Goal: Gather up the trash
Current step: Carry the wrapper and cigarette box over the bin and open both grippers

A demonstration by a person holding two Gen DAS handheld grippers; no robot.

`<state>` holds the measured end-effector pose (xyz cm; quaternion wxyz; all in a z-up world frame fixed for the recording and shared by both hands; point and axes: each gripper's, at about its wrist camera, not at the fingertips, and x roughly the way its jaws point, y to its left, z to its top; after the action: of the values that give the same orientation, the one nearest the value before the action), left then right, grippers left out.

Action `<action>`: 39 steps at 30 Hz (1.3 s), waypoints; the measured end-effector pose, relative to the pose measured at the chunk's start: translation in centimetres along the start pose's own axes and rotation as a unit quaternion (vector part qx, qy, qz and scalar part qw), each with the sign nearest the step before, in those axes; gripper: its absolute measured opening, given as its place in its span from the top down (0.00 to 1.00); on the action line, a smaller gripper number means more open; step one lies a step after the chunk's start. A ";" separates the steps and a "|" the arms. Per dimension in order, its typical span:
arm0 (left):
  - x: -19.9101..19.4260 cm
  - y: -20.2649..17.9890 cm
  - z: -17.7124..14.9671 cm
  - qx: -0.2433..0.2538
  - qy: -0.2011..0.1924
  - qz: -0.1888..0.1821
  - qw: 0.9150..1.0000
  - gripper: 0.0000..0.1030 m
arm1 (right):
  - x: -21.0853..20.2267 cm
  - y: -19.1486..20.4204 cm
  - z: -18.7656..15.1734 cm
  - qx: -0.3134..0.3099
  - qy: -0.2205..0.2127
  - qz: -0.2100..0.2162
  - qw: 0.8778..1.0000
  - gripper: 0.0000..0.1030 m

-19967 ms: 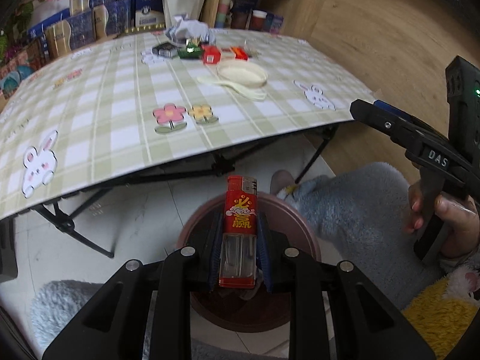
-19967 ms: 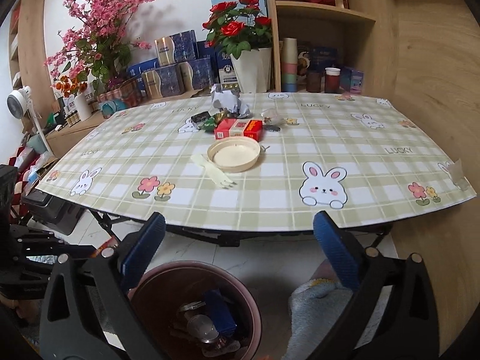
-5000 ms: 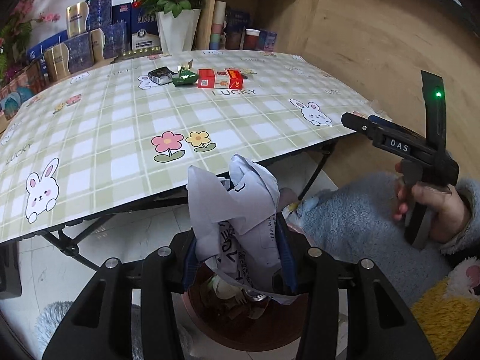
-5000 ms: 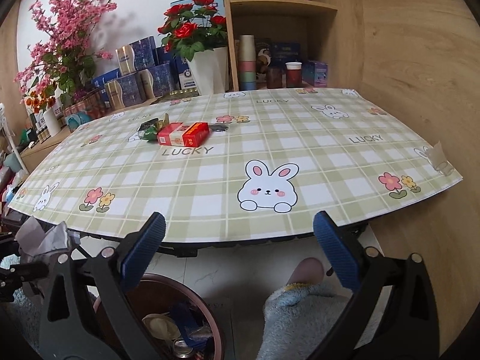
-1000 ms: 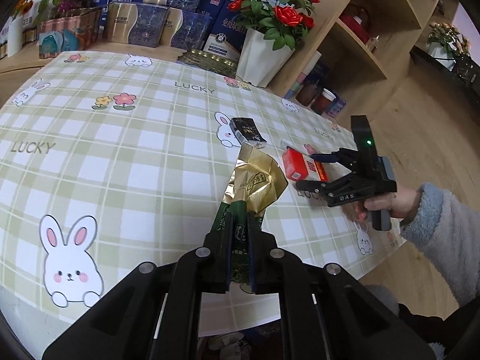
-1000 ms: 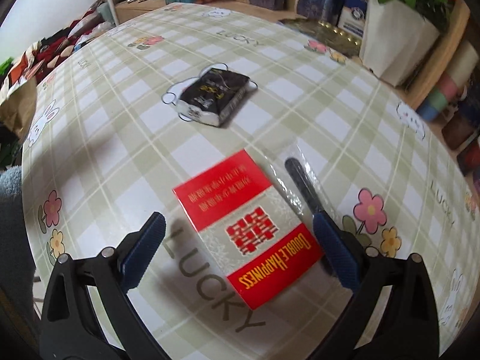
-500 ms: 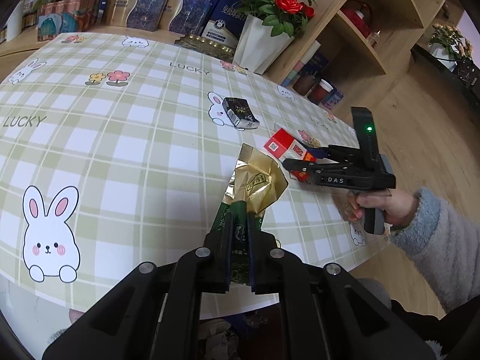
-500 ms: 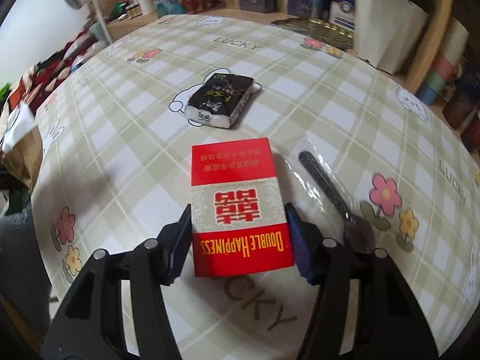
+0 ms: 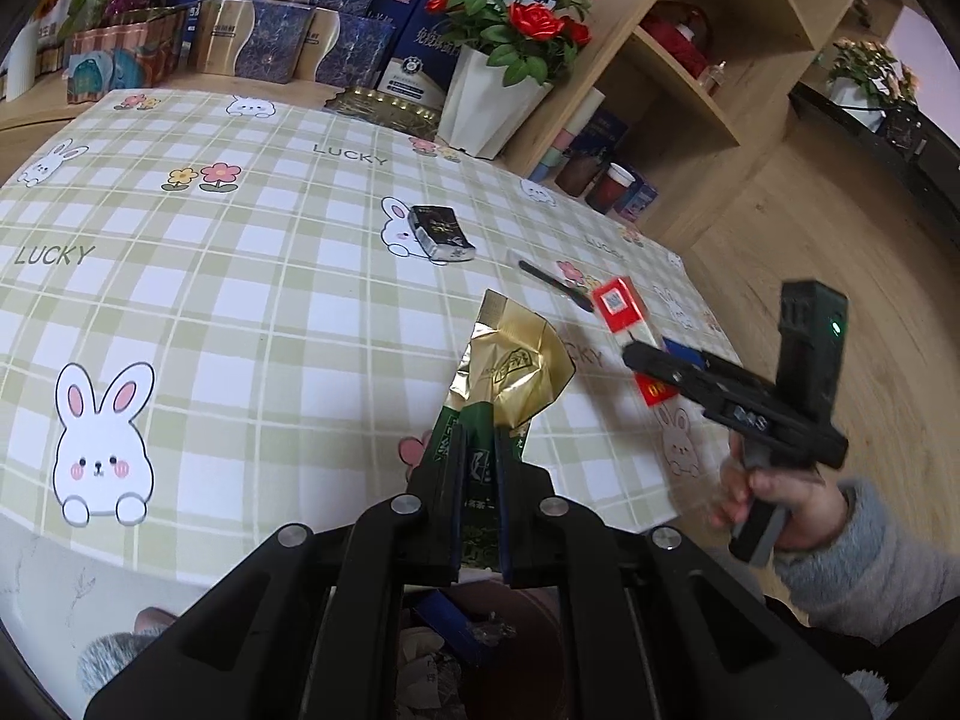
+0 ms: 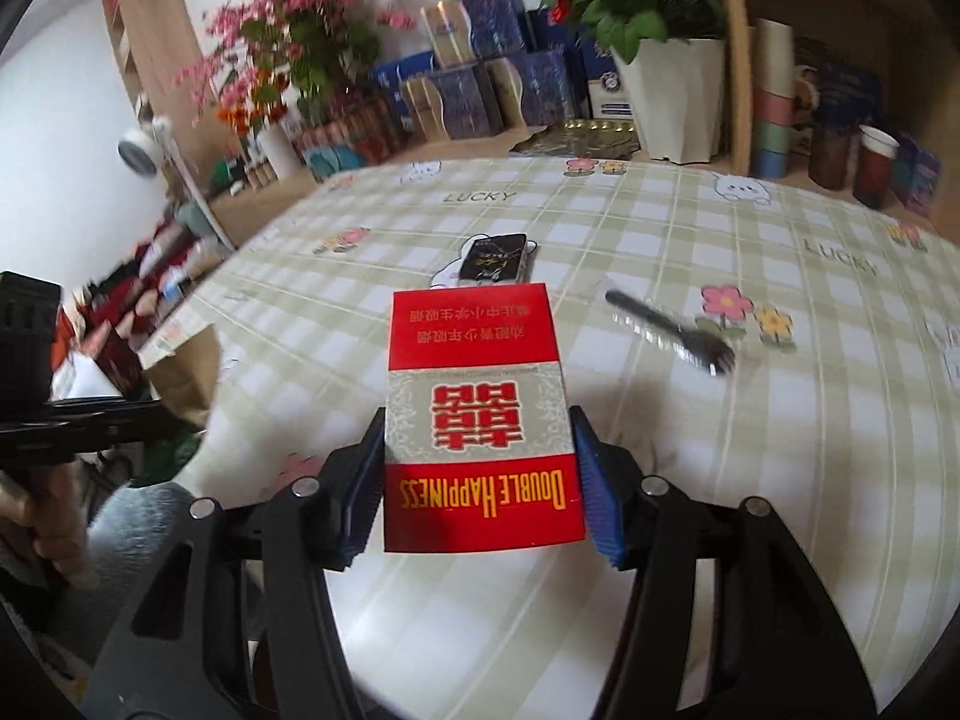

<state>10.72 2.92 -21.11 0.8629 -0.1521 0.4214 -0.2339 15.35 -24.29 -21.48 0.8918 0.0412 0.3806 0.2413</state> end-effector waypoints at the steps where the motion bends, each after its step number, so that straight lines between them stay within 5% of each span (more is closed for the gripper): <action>1: -0.3 -0.2 -0.3 0.000 0.000 0.000 1.000 0.92 | -0.7 0.2 -0.6 0.005 -0.004 -0.001 1.000 0.44; 14: -4.2 -2.4 -4.0 -0.019 -0.001 -0.014 1.000 0.92 | -6.0 3.8 -8.6 0.050 -0.006 -0.007 0.999 0.44; 26: -7.9 -3.9 -6.9 0.005 -0.019 0.009 1.000 0.92 | -5.3 7.4 -12.1 0.039 0.029 0.005 0.999 0.44; 39: -9.1 -4.8 -8.4 0.021 -0.026 -0.006 0.999 0.93 | -5.2 8.5 -14.2 0.039 0.056 -0.001 0.998 0.44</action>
<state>-2.20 3.15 -17.99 0.8751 -0.1428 0.3927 -0.2441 -1.07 -20.73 -25.95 0.8670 0.0625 0.4389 0.2274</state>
